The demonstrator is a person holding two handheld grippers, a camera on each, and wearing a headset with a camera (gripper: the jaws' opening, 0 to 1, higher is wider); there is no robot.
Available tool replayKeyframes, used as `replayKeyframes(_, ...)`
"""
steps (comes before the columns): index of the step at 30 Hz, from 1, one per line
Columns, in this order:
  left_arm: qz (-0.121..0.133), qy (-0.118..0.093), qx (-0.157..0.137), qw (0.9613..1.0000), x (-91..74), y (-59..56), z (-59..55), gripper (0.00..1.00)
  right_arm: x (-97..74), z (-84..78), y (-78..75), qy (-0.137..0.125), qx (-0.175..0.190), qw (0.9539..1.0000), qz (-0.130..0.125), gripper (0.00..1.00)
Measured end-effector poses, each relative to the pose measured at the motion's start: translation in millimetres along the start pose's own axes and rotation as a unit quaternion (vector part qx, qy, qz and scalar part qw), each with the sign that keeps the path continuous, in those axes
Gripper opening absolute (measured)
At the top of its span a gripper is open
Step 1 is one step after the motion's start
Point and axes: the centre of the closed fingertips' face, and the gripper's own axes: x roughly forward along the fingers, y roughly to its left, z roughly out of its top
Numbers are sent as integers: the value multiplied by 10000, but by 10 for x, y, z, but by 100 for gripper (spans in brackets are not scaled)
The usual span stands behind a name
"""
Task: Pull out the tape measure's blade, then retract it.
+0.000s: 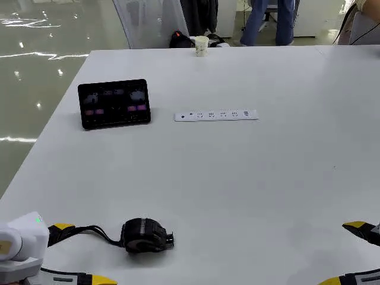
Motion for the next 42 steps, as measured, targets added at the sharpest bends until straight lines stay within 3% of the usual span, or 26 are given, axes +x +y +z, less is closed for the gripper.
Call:
replayKeyframes(3,19,16,27,10000,3,9,17,99,25,17,11,-2,-66,10000,-3,99)
replayKeyframes(5,-121,30,-69,9999,12,-35,44,99,45,43,0,-51,-207,9998,-48,99)
replayKeyframes(7,-174,37,57,9998,28,-65,71,99,77,90,-10,-231,-474,9986,-93,99)
replayKeyframes(10,-233,198,203,9993,72,-98,65,99,140,91,56,-292,-310,9990,104,99)
replayKeyframes(12,-141,277,327,9990,102,-69,76,99,185,81,85,-225,-278,9992,153,99)
replayKeyframes(23,-310,369,737,9961,223,-63,222,99,348,161,202,-112,-428,9979,468,99)
replayKeyframes(28,-453,521,1084,9917,293,-94,265,99,420,330,219,-248,-373,9974,570,99)
replayKeyframes(37,-534,729,1549,9838,435,-56,419,98,625,469,290,-105,-833,9937,740,99)
replayKeyframes(42,-653,772,1892,9767,519,-122,489,95,712,570,360,-180,-829,9929,839,99)
